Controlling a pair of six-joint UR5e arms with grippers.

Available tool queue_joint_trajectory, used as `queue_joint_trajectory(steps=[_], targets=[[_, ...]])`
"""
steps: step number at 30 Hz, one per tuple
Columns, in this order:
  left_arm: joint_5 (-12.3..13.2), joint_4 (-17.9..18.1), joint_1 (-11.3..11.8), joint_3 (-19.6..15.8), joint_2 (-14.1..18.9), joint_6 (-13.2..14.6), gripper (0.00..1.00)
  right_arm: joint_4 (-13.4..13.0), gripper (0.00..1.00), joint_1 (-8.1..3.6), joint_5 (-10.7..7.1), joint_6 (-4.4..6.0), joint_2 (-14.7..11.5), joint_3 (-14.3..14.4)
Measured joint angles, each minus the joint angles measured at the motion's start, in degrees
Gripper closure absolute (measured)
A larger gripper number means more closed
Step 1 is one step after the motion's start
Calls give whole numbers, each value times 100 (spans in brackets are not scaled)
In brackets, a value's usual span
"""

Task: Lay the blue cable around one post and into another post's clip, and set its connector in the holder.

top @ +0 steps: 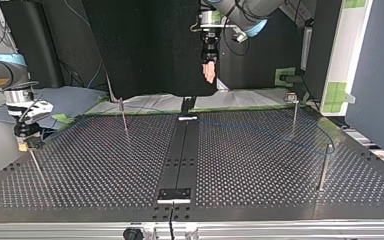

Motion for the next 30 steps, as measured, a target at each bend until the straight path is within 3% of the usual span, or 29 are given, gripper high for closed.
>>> queue_joint_trajectory(steps=[30], targets=[[-19,-65,7,-18,0,1,0,-38,0,27,-71,26,8,4]])
